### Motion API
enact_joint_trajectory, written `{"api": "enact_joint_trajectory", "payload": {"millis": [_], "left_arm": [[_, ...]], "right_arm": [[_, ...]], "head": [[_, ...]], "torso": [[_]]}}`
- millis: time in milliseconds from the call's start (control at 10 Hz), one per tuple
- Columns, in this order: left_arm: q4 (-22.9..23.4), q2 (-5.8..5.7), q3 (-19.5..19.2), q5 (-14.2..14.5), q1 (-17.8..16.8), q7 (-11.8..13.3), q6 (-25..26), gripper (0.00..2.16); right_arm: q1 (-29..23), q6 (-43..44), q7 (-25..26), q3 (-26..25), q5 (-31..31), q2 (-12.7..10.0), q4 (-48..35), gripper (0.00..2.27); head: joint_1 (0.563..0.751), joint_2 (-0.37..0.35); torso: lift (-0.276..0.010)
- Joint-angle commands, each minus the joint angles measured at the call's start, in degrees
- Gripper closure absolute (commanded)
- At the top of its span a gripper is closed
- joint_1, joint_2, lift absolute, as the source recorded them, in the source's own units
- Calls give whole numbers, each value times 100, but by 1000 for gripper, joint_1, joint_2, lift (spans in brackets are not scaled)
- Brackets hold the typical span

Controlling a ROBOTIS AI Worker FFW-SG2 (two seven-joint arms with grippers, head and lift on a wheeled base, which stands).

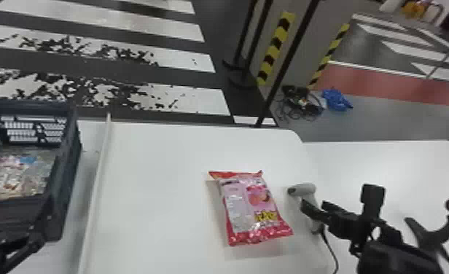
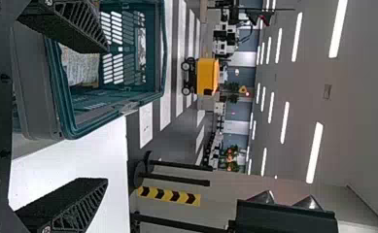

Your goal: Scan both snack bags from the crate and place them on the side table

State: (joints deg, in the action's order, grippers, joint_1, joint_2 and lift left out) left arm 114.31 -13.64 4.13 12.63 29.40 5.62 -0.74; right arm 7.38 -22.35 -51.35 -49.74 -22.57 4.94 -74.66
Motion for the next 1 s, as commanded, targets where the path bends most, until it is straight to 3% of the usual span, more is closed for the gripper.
{"api": "enact_joint_trajectory", "payload": {"millis": [0,500,900], "left_arm": [[-5,2,-9,-7,5,0,0,39],[-5,11,0,-7,-22,9,18,39],[-40,11,9,-7,-39,0,18,39]], "right_arm": [[-35,-310,-59,-132,262,-55,-119,66],[-606,-2508,-112,-220,1633,-143,-1762,70],[-826,-4019,-587,-36,1827,-231,-2289,73]], "head": [[695,-350],[695,-350],[695,-350]], "torso": [[-98],[-98],[-98]]}}
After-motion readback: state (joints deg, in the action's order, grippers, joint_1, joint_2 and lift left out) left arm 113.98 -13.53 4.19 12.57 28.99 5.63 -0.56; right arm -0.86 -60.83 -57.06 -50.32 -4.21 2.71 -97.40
